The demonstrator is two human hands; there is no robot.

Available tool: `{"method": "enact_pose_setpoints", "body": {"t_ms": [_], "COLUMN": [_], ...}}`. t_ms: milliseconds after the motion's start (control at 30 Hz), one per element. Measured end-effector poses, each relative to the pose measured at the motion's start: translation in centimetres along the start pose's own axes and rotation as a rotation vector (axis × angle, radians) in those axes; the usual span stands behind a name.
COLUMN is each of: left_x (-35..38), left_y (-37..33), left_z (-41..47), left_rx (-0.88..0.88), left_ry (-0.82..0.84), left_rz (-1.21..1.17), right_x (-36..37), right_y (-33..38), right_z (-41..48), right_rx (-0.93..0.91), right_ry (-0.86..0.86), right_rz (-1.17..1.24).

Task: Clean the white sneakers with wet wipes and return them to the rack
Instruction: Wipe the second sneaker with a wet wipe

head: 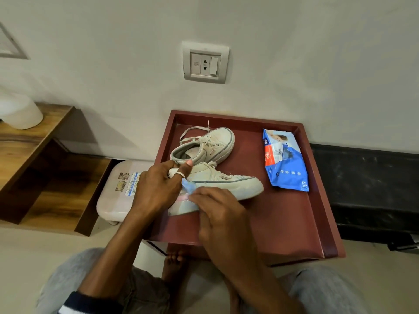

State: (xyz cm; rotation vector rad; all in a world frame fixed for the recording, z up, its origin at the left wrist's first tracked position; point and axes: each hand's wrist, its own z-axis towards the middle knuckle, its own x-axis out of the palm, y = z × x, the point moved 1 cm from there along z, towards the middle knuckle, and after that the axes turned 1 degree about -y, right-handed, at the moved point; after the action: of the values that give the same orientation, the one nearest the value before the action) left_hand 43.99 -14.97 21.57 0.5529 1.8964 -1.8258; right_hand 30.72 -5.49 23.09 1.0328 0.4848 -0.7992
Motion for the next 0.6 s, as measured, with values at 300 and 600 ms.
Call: {"method": "enact_pose_setpoints", "body": {"t_ms": [300, 600], "left_x": [-0.2, 0.1], "left_y": [-0.1, 0.5], "left_z": [0.1, 0.3], "left_rx": [-0.034, -0.065], "left_ry": [0.003, 0.015], "left_rz": [0.035, -0.037], "right_x": [-0.7, 0.7], "right_y": [-3.0, 1.1], "right_z": [0.2, -0.5], "right_rx": [0.008, -0.311], "right_ry": [-0.043, 0.129], "right_rz": [-0.056, -0.105]}}
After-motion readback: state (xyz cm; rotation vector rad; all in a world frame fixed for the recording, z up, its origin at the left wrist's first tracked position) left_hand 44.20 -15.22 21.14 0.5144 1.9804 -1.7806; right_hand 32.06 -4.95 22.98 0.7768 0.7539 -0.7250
